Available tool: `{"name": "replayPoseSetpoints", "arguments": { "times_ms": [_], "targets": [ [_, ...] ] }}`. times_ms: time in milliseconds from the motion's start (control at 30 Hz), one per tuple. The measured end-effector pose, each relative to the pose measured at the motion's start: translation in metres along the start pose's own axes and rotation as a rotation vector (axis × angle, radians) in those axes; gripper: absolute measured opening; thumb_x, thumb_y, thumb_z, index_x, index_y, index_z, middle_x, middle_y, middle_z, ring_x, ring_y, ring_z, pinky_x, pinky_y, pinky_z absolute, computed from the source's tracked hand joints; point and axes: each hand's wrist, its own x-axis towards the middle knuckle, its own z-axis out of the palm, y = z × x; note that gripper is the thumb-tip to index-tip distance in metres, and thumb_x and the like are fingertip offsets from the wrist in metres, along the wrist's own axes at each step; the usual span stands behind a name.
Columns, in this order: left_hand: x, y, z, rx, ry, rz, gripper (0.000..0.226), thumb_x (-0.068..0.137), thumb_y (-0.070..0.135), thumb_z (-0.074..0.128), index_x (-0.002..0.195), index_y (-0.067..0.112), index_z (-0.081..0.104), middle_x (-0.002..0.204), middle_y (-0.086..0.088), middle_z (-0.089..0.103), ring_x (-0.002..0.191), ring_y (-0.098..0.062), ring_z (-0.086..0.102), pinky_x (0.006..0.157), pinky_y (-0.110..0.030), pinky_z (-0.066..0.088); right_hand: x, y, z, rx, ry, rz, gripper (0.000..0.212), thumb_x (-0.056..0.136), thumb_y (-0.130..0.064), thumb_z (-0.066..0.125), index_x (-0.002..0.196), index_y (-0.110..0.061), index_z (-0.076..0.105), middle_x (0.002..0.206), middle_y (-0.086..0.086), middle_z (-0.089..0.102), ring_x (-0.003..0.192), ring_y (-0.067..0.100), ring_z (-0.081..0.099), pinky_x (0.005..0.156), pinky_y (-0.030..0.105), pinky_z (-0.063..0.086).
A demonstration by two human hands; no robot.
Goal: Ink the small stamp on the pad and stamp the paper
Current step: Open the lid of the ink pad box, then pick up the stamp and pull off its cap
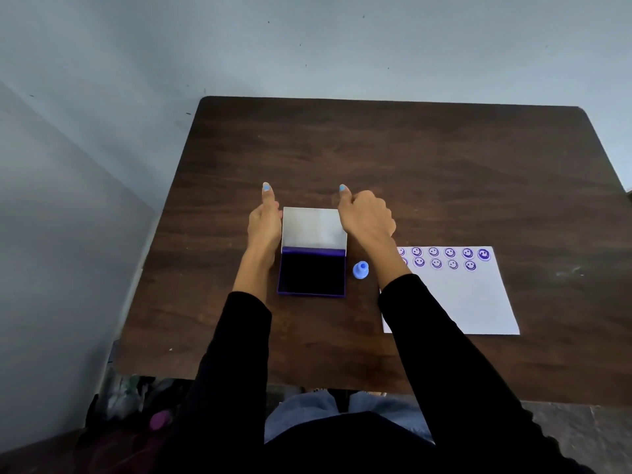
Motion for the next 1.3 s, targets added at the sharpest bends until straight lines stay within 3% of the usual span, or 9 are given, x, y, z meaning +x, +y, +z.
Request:
{"name": "replayPoseSetpoints", "arguments": {
  "times_ms": [67, 133, 233, 400, 533, 700, 867, 1067, 1300],
  "targets": [
    [0.004, 0.000, 0.001, 0.008, -0.005, -0.018, 0.062, 0.093, 0.065, 0.022, 0.106, 0.017, 0.059, 0.103, -0.001, 0.063, 0.079, -0.008, 0.053, 0.069, -0.026, 0.038, 0.002, 0.000, 0.002, 0.009, -0.016, 0.014, 0.056, 0.096, -0.051, 0.029, 0.101, -0.007, 0.063, 0.112, 0.014, 0.063, 0.103, 0.035, 0.057, 0.076, 0.036, 0.036],
    [0.006, 0.000, 0.002, 0.016, 0.005, -0.024, 0.052, 0.094, 0.063, 0.022, 0.073, 0.023, 0.048, 0.080, 0.004, 0.057, 0.065, -0.006, 0.048, 0.057, -0.024, 0.034, 0.003, 0.000, 0.004, 0.012, -0.032, 0.024, 0.055, 0.097, -0.050, 0.029, 0.100, -0.007, 0.063, 0.112, 0.013, 0.063, 0.102, 0.034, 0.058, 0.076, 0.036, 0.037],
    [0.006, 0.001, 0.004, 0.014, 0.016, -0.014, 0.050, 0.095, 0.061, 0.022, 0.065, 0.025, 0.038, 0.070, 0.007, 0.050, 0.062, -0.005, 0.043, 0.053, -0.022, 0.029, 0.003, 0.000, 0.005, 0.014, -0.056, 0.032, 0.054, 0.097, -0.050, 0.029, 0.101, -0.007, 0.062, 0.112, 0.013, 0.063, 0.103, 0.034, 0.058, 0.077, 0.036, 0.038],
    [-0.003, 0.002, 0.001, 0.012, 0.029, 0.009, 0.049, 0.095, 0.060, 0.023, 0.069, 0.025, 0.043, 0.075, 0.006, 0.054, 0.067, -0.007, 0.047, 0.057, -0.024, 0.032, -0.003, 0.001, -0.006, 0.063, -0.034, 0.020, 0.050, 0.096, -0.048, 0.033, 0.096, -0.007, 0.063, 0.110, 0.013, 0.063, 0.103, 0.036, 0.057, 0.077, 0.036, 0.037],
    [-0.020, -0.005, 0.002, 0.036, 0.019, 0.126, 0.039, 0.094, 0.054, 0.039, 0.084, 0.020, 0.057, 0.104, -0.002, 0.064, 0.098, -0.019, 0.059, 0.090, -0.035, 0.046, -0.010, 0.011, -0.027, 0.127, -0.002, -0.013, 0.031, 0.093, -0.040, 0.044, 0.095, -0.018, 0.066, 0.116, 0.013, 0.063, 0.108, 0.039, 0.056, 0.079, 0.034, 0.038],
    [-0.046, -0.022, 0.015, 0.339, -0.091, 0.302, 0.045, 0.085, 0.027, 0.068, 0.125, 0.010, 0.056, 0.124, -0.009, 0.061, 0.110, -0.019, 0.057, 0.093, -0.027, 0.043, -0.023, 0.035, -0.041, 0.139, 0.003, -0.010, 0.025, 0.084, -0.030, 0.059, 0.107, -0.026, 0.067, 0.121, 0.007, 0.064, 0.113, 0.031, 0.057, 0.089, 0.034, 0.044],
    [-0.065, -0.040, 0.029, 0.569, -0.191, 0.331, 0.065, 0.073, 0.018, 0.079, 0.131, 0.011, 0.050, 0.136, -0.010, 0.054, 0.125, -0.024, 0.049, 0.102, -0.032, 0.039, -0.039, 0.051, -0.033, 0.090, -0.053, -0.008, 0.028, 0.074, -0.021, 0.070, 0.102, -0.024, 0.067, 0.112, 0.004, 0.068, 0.104, 0.027, 0.062, 0.085, 0.033, 0.048],
    [-0.074, -0.055, 0.037, 0.737, -0.149, 0.373, 0.071, 0.069, 0.018, 0.081, 0.133, 0.014, 0.049, 0.136, -0.007, 0.054, 0.126, -0.027, 0.047, 0.105, -0.039, 0.034, -0.053, 0.064, -0.014, -0.107, -0.058, -0.097, 0.050, 0.067, -0.013, 0.072, 0.114, -0.024, 0.061, 0.116, 0.005, 0.065, 0.107, 0.030, 0.061, 0.074, 0.030, 0.043],
    [-0.080, -0.066, 0.046, 0.815, -0.070, 0.526, 0.060, 0.073, 0.022, 0.078, 0.127, 0.015, 0.055, 0.130, -0.005, 0.057, 0.124, -0.023, 0.049, 0.108, -0.041, 0.032, -0.059, 0.074, -0.002, -0.138, -0.020, -0.150, 0.020, 0.076, -0.014, 0.067, 0.096, -0.018, 0.071, 0.103, 0.013, 0.069, 0.096, 0.033, 0.063, 0.071, 0.032, 0.047]
  ]
}}
